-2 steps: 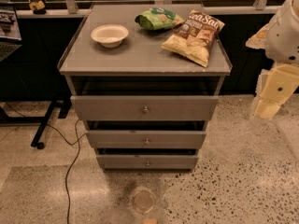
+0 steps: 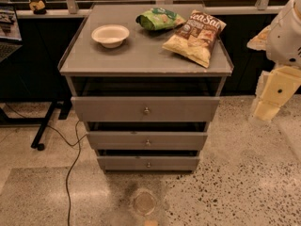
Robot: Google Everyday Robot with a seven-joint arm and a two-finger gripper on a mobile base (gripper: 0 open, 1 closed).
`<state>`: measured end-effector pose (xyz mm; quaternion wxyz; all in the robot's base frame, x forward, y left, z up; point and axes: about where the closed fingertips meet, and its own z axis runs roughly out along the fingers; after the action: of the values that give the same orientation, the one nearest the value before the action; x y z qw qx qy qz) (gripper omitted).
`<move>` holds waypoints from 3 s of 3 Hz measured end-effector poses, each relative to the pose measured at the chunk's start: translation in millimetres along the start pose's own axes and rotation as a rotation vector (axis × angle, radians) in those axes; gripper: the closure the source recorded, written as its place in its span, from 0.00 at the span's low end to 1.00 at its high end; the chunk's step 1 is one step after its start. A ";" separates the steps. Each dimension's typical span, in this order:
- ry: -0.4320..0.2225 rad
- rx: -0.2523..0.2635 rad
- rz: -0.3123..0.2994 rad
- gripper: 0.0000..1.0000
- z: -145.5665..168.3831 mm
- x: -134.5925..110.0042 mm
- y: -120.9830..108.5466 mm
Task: Open bottom drawer
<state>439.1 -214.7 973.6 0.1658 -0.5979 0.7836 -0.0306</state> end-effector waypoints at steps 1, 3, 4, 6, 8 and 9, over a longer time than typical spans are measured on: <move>-0.061 0.034 0.060 0.00 13.1 -4.9 0.0; -0.241 0.085 0.199 0.00 66.8 -26.3 11.7; -0.264 0.089 0.247 0.00 96.4 -37.4 13.8; -0.200 0.036 0.356 0.00 148.9 -31.1 8.2; -0.220 0.045 0.449 0.00 179.8 -16.4 11.9; -0.247 0.020 0.537 0.00 223.1 -0.2 14.3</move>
Offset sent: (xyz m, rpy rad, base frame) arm 0.0212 0.0417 -0.0707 0.3234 -0.1493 -0.1680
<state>492.1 -176.9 759.8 0.2682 -0.3668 0.8872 0.0797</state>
